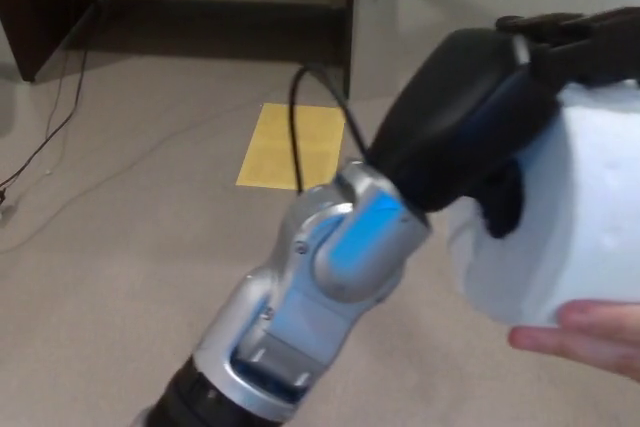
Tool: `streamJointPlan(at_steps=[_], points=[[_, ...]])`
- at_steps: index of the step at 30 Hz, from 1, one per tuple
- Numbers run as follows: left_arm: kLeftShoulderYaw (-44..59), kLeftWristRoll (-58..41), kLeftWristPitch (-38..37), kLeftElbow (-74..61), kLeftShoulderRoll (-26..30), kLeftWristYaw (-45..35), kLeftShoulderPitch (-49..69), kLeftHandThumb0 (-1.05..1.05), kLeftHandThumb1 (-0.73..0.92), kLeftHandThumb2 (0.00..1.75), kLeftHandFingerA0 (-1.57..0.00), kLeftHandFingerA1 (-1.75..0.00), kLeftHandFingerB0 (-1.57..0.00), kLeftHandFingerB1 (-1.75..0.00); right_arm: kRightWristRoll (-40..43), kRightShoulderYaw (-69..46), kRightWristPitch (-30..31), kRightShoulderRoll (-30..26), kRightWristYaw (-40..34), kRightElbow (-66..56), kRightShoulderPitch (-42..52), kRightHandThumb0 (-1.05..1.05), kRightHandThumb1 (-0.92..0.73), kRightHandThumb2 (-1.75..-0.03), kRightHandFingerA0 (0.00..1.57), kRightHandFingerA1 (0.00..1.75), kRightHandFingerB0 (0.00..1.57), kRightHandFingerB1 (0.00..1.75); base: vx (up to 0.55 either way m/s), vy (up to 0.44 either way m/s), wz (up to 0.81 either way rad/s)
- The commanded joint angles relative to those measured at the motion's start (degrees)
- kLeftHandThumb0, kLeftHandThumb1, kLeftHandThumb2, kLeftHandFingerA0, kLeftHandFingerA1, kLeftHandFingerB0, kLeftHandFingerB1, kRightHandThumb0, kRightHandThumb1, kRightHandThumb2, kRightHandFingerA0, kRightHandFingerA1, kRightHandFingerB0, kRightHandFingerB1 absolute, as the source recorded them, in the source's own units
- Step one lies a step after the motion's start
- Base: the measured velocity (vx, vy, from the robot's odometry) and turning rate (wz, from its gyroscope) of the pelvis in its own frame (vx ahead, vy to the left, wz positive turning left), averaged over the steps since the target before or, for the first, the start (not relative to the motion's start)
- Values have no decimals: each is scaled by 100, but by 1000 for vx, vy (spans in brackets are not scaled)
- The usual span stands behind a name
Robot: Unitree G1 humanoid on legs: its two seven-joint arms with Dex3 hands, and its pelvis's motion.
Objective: A person is holding a toilet paper roll and the robot extends its left hand to grab the roll by inserting its thumb into the gap in the middle and brings its hand down by its side. Then it extends its arm again to hand the toilet paper roll back to the person.
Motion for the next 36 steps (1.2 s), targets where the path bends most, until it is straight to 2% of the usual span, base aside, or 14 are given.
streamJointPlan(at_steps=[1,5,12,13,14,15,16,17,19,21,29,30,33,36], points=[[-288,276,704,-378,-282,-301,-107,-7,72,63,-88,-164,-73,-130,-98,85,139,-47,-14,84,-139,-38,-66,-61,75,56,58,42,0,0,0],[-433,319,855,-610,-288,-351,111,-14,77,66,-88,-161,-83,-112,-101,114,133,-22,-65,111,-73,-37,-66,-60,76,55,59,42,0,0,0],[-386,299,984,-800,-127,-465,267,-10,75,68,-90,-157,-81,-104,-60,91,161,73,34,83,-154,-41,-65,-60,73,56,58,42,0,0,0],[-376,323,1036,-847,-139,-434,320,-18,67,61,-86,-121,-78,-54,-52,81,186,82,27,84,-158,-39,-65,-60,73,56,58,42,0,0,0],[-383,380,1107,-896,-113,-460,336,-32,59,58,-77,-54,-51,-38,-67,94,184,84,19,79,-169,-39,-65,-60,73,57,58,42,0,0,0],[-395,457,1295,-1000,-58,-601,336,-45,52,56,-48,-40,-24,-29,-80,105,171,90,9,75,-184,-39,-65,-60,73,58,58,42,0,0,0],[-407,511,1489,-1108,-19,-741,342,-59,39,73,-24,-46,-3,-23,-77,102,175,95,7,75,-191,-39,-64,-60,73,57,58,42,0,0,0],[-420,559,1685,-1220,13,-870,353,-59,39,73,-24,-46,-3,-23,-71,95,188,99,8,76,-193,-39,-64,-60,73,57,58,42,0,0,0],[-339,524,1879,-1379,179,-1149,291,-67,43,77,-5,-19,0,0,-61,78,220,86,18,72,-266,-38,-65,-60,74,58,59,43,0,0,0],[-167,299,1943,-1479,332,-1336,267,-69,42,78,0,-8,0,0,-103,108,228,71,7,77,-331,-40,-66,-61,75,59,58,43,0,0,0],[972,-1497,2995,-2074,1186,-2943,-71,-66,40,76,0,-6,0,-2,-94,108,174,35,51,74,-345,-34,-65,-59,72,52,57,42,0,0,0],[1167,-1737,3066,-2135,1350,-3109,-58,-65,42,53,0,-11,0,-1,-143,157,156,35,19,65,-298,-35,-65,-60,74,54,57,43,0,0,0],[1647,-2244,3242,-2198,1624,-3331,-40,-52,33,74,0,-16,0,-12,-156,177,185,45,2,76,-293,-34,-65,-60,72,53,56,42,0,0,0],[2070,-2578,3412,-2311,1986,-3549,-24,-58,33,68,-3,-17,0,-3,-193,220,215,75,-13,94,-318,-35,-66,-60,73,57,58,43,0,0,0]])
